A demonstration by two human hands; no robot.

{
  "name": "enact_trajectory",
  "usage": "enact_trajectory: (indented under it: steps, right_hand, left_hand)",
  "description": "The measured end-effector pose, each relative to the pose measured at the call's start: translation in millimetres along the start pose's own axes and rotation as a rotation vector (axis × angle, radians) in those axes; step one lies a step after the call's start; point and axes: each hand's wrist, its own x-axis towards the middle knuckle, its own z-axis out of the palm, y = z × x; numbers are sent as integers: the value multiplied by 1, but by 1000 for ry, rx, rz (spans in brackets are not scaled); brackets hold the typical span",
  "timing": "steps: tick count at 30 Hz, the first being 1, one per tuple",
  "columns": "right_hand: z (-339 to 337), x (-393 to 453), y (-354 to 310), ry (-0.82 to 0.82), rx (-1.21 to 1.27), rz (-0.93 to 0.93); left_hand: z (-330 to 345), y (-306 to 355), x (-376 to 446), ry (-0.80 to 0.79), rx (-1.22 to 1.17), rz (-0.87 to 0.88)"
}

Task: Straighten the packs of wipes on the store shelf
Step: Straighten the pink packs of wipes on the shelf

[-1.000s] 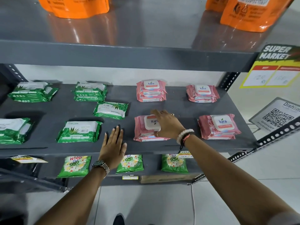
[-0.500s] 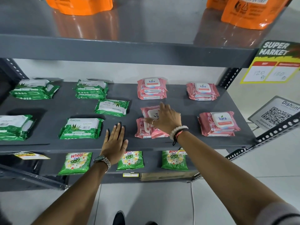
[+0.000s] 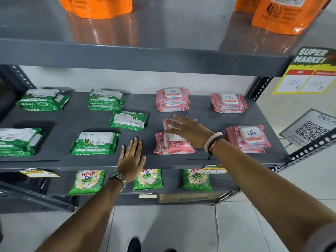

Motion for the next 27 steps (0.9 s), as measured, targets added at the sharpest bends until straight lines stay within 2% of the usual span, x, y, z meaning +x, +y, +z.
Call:
enact_trajectory:
  steps: [7,16,27]
  right_hand:
    - [4,4,-5,-71,94,124]
    - [0,6,-32,80,372,451]
    - [-2,5,-37,66,430,481]
  left_hand:
    - [1,-2,0,-5,-19,5]
    - [0,-2,0,-6,-38,10]
    - [-3,-2,-2,-43,-59,13]
